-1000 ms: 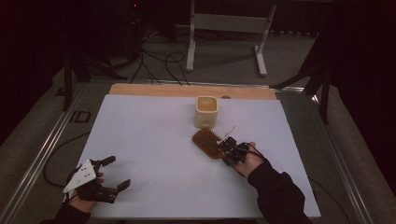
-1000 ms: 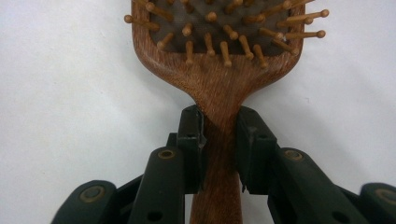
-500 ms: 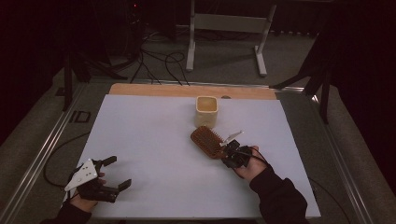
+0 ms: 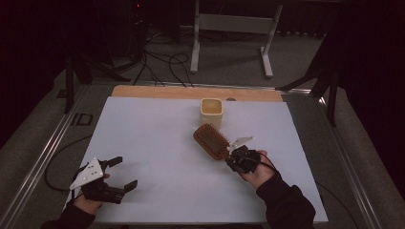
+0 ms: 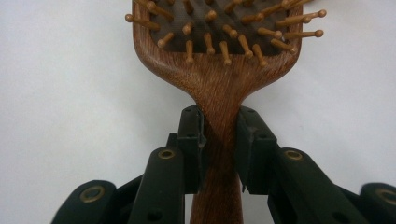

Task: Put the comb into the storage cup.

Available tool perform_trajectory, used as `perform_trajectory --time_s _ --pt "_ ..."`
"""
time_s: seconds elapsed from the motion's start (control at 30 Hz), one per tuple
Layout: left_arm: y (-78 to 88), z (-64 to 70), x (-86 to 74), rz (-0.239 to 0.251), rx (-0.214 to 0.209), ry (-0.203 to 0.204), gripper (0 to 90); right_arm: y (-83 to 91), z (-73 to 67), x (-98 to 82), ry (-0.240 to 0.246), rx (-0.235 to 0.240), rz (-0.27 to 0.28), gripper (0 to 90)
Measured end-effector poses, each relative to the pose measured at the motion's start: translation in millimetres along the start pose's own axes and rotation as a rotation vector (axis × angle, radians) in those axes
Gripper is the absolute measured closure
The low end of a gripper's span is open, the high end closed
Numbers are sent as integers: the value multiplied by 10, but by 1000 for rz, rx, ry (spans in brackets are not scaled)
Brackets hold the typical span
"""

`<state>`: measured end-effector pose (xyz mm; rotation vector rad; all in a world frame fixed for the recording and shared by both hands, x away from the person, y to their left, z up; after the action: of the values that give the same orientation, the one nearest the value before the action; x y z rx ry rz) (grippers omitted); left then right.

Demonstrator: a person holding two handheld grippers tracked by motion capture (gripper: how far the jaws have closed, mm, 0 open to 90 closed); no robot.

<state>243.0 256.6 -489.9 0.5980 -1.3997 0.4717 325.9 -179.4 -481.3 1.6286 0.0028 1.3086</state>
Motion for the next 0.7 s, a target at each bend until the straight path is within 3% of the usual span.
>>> perform_trajectory --time_s 0.33,0.7 --pt "-130 -27 211 -71 16 -3 2 96 -29 14 -19 51 70 737" --pt "-329 -18 376 -59 6 38 1 168 -62 -16 -24 69 136 737"
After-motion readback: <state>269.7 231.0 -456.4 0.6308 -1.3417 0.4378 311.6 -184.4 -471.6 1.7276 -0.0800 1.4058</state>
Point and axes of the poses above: each handheld gripper's, and its own axes: y roughly backward along the jaws, x roughly out of its top, z roughly to its right, the point moved 1 cm from there along -y, roughly forward along the jaws, and after that the axes turned 13 degrees about z, right-handed, at the moved point
